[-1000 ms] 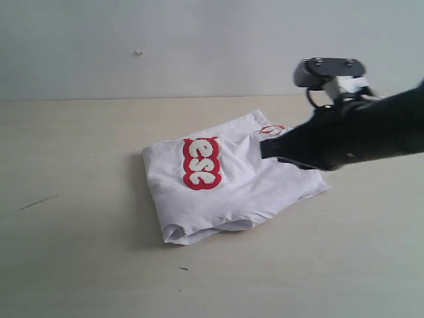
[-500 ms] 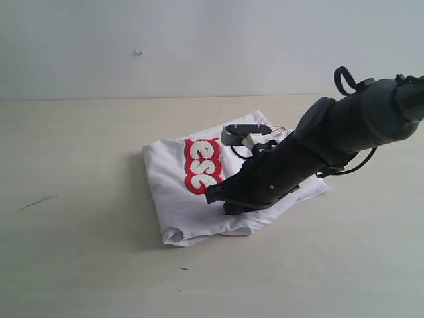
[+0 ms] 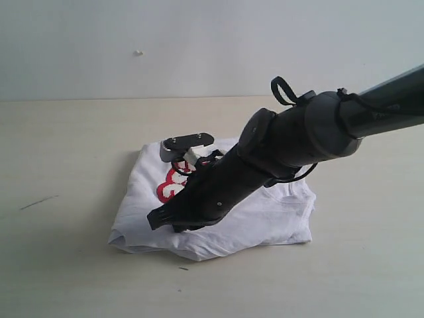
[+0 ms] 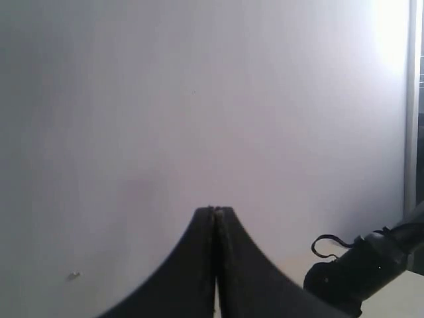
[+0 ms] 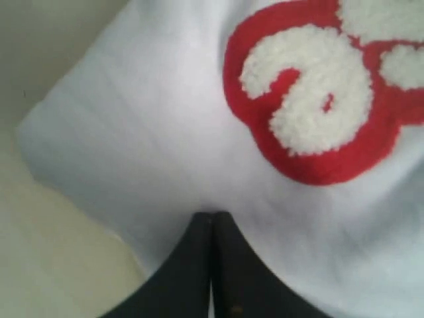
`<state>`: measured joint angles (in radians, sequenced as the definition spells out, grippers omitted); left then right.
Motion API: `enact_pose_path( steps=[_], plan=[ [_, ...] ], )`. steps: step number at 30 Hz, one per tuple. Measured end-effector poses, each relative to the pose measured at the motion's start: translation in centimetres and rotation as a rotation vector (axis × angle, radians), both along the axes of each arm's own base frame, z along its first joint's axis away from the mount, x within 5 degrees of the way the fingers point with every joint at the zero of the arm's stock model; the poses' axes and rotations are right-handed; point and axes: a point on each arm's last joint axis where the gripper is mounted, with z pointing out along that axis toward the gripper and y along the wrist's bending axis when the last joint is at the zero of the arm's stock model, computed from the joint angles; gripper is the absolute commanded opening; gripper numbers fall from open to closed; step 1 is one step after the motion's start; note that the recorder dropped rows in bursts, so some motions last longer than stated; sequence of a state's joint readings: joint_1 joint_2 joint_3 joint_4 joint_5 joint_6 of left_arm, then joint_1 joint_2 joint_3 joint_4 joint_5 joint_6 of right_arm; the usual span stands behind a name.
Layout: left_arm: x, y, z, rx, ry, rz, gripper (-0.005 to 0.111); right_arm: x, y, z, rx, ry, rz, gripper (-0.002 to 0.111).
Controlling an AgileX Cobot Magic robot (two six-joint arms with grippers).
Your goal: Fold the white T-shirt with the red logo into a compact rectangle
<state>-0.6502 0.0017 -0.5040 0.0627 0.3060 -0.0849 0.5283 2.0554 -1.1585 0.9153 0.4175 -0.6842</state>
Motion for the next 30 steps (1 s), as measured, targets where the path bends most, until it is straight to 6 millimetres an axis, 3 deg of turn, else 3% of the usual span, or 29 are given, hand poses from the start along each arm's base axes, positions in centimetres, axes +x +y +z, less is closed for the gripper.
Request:
enact_pose_path(
  steps=[3, 6, 11, 14, 20, 23, 30],
  plan=[
    [0.0, 0.0, 0.0, 0.0, 0.0, 0.0, 0.0, 0.0, 0.0, 0.2, 0.0, -0.005, 0.001, 0.0],
    [0.0, 0.0, 0.0, 0.0, 0.0, 0.0, 0.0, 0.0, -0.1, 1.7, 0.01, -0.047, 0.012, 0.0],
    [0.0, 0.0, -0.1, 0.003, 0.005, 0.0, 0.0, -0.8, -1.0, 7.8, 0.068, -0.218, -0.024, 0.0],
    [0.0, 0.0, -0.1, 0.003, 0.005, 0.0, 0.0, -2.4, -2.3, 12.0, 0.111, -0.345, -0.06, 0.0],
    [0.0, 0.0, -0.1, 0.003, 0.005, 0.0, 0.0, -7.3, -6.3, 17.2, 0.157, -0.571, -0.149, 0.0],
    [0.0, 0.0, -0.1, 0.003, 0.005, 0.0, 0.0, -11.8, -9.5, 19.7, 0.21, -0.705, -0.2, 0.0],
    [0.0, 0.0, -0.1, 0.004, 0.006, 0.0, 0.0, -21.2, -15.4, 21.5, 0.366, -0.956, -0.258, 0.0]
  ],
)
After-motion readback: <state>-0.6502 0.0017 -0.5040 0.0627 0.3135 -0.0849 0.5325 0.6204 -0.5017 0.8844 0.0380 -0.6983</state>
